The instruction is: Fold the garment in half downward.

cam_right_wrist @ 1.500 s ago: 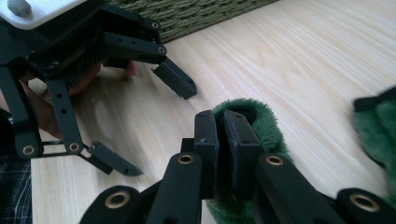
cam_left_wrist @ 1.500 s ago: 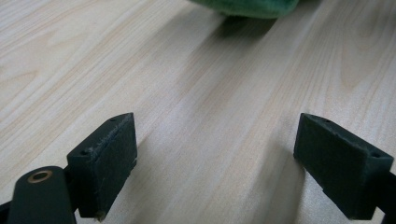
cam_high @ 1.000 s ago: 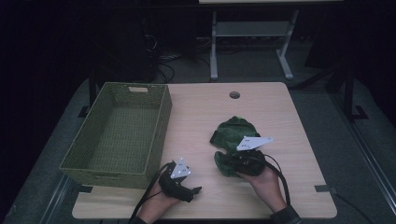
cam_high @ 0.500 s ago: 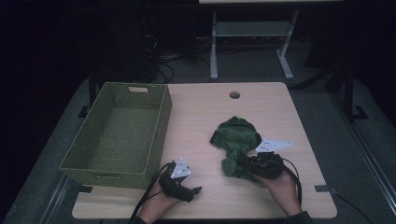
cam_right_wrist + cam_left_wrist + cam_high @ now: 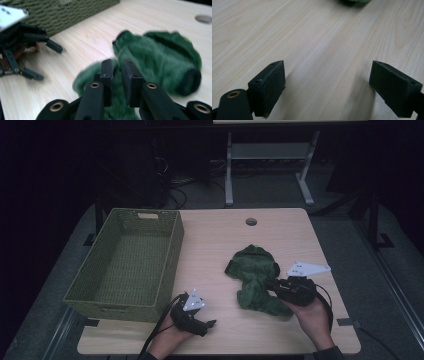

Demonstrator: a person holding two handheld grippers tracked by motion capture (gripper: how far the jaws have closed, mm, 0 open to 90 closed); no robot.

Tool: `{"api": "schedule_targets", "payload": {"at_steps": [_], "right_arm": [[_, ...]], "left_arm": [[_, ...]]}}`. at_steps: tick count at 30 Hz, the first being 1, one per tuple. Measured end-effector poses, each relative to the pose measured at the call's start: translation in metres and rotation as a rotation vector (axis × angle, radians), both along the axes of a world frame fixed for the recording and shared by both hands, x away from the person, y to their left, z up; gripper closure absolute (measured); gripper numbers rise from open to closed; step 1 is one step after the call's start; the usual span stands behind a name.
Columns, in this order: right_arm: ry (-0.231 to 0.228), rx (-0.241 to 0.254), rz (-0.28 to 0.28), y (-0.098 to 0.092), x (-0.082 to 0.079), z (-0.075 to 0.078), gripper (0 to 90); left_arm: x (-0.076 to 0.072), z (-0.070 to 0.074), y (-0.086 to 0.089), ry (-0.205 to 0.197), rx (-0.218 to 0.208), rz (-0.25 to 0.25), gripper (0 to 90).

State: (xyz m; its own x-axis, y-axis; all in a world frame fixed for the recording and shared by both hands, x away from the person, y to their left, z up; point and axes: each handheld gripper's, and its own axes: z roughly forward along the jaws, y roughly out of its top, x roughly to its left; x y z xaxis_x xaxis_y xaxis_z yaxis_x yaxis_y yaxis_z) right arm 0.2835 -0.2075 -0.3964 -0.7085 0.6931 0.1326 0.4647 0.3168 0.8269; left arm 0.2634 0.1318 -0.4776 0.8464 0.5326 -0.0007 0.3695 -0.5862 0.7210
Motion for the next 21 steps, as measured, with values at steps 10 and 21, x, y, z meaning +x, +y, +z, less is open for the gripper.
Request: {"api": "schedule_targets", "payload": {"at_steps": [10, 21], "right_arm": [[0.049, -0.107, 0.024, 0.029, 0.024, -0.023, 82.6], [0.14, -0.221, 0.003, 0.024, 0.022, -0.061, 86.1]], "left_arm": [[0.0, 0.0, 0.0, -0.002, 0.004, -0.004, 12.7], [0.0, 0.0, 0.0, 0.001, 0.004, -0.003, 12.7]]}}
